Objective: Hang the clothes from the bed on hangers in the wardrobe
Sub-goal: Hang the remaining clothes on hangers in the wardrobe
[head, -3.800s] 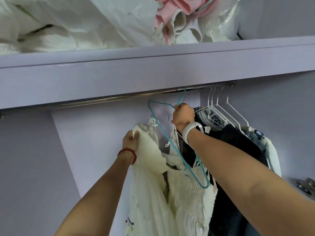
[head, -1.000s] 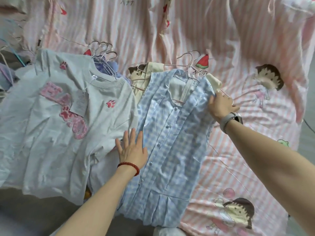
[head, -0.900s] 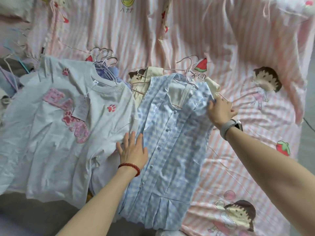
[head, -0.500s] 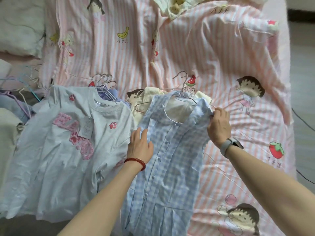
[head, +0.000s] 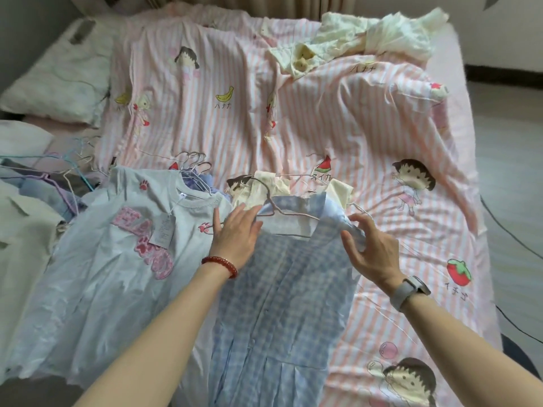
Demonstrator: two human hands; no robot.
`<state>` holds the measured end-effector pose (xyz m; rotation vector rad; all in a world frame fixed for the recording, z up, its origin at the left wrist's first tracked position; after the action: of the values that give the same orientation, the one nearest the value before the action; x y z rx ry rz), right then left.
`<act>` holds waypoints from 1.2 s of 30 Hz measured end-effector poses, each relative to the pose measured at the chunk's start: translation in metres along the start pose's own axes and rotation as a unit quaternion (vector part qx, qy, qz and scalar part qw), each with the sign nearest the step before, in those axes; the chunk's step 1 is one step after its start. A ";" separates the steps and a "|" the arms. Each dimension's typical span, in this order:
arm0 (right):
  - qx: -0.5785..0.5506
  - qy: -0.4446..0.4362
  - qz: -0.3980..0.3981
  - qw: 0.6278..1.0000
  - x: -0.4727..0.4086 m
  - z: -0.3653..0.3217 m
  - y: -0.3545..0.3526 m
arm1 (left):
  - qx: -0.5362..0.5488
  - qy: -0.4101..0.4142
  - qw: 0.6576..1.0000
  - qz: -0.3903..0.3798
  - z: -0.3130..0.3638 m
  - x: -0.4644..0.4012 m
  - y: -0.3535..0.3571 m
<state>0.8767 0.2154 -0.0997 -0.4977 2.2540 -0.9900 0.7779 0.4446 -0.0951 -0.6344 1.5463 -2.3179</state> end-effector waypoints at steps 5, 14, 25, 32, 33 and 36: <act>0.033 -0.058 -0.053 0.996 -0.003 -0.019 0.005 | 0.133 -0.038 0.990 -0.038 -0.021 0.074 -0.010; -0.061 -0.265 -0.312 0.910 0.043 -0.219 0.090 | 0.281 -0.324 0.880 0.204 -0.167 0.308 -0.056; -0.222 -0.586 -0.464 0.627 0.265 -0.543 0.089 | 0.149 -0.616 0.545 0.549 -0.208 0.715 -0.053; -0.313 -0.715 -0.452 0.432 0.433 -0.655 0.015 | 0.095 -0.693 0.329 0.634 -0.142 0.904 0.000; -0.317 -0.728 -0.452 0.407 0.455 -0.666 0.006 | 0.081 -0.708 0.306 0.631 -0.132 0.926 0.007; -0.334 -0.755 -0.439 0.355 0.515 -0.696 -0.018 | 0.034 -0.725 0.258 0.637 -0.105 0.983 0.014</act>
<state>0.0325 0.2825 0.0810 -1.9786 0.2661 0.3787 -0.1234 0.0685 0.0553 -0.5977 0.3025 0.0489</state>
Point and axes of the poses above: each hand's wrist, its own x-axis away from the middle knuckle, its own y-axis out of the palm, z = x × y, the point moved 5 cm from there along -x, towards the middle knuckle, and after that the axes turned 5 degrees about -y, right-handed, at the moved point
